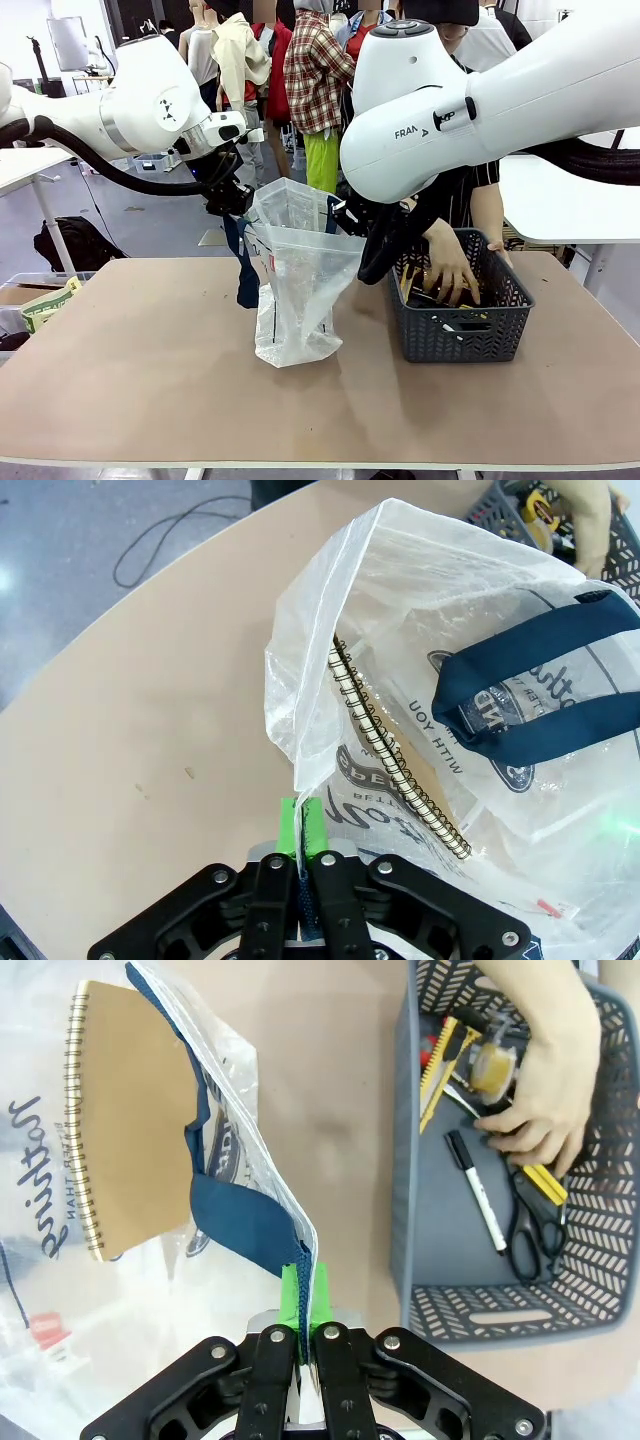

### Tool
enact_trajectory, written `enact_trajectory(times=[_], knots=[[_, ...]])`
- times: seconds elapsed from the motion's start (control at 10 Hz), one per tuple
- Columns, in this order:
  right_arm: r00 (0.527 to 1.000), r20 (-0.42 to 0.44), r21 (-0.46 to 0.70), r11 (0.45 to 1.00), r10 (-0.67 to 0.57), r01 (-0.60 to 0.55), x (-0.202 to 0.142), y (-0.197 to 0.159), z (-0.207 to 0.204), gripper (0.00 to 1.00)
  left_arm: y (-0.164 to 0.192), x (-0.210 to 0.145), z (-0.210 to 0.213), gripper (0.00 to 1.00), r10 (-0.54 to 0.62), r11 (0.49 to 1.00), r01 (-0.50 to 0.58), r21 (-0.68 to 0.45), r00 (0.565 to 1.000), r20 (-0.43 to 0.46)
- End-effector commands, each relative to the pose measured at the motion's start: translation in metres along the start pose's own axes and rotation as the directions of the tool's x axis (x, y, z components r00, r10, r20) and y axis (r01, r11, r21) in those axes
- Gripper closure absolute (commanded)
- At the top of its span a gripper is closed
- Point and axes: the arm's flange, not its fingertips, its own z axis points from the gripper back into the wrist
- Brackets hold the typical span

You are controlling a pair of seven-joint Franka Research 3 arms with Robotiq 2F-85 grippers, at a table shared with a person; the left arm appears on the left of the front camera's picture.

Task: Transfer purchased items from the store into the shopping bag.
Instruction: Move the Reusable shopping bag to the right side of the table.

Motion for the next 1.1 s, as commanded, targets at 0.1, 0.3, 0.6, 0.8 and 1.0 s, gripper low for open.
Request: enact_trajectory(times=[0.1,0.3,0.6,0.8,1.0], knots=[[1.0,-0.004,-0.006,1.0,-0.001,0.001,-0.002,-0.0015,0.0006,1.0,0.0018,0.001,0.0036,1.0,0.0,1.0,0.0,0.02,1.0,-0.009],[1.0,-0.004,-0.006,1.0,-0.001,0.001,-0.002,-0.0015,0.0006,1.0,0.0018,0.001,0.0036,1.0,0.0,1.0,0.0,0.02,1.0,-0.009],[1.0,-0.004,-0.006,1.0,-0.001,0.001,-0.002,-0.0015,0.0006,1.0,0.0018,0.001,0.0036,1.0,0.0,1.0,0.0,0.02,1.0,-0.009],[1.0,-0.004,-0.006,1.0,-0.001,0.001,-0.002,-0.0015,0.0006,1.0,0.0018,0.001,0.0036,1.0,0.0,1.0,0.0,0.02,1.0,-0.009],[1.0,-0.004,-0.006,1.0,-0.001,0.001,-0.002,-0.0015,0.0006,1.0,0.0018,0.001,0.0036,1.0,0.0,1.0,0.0,0.02,1.0,-0.009]])
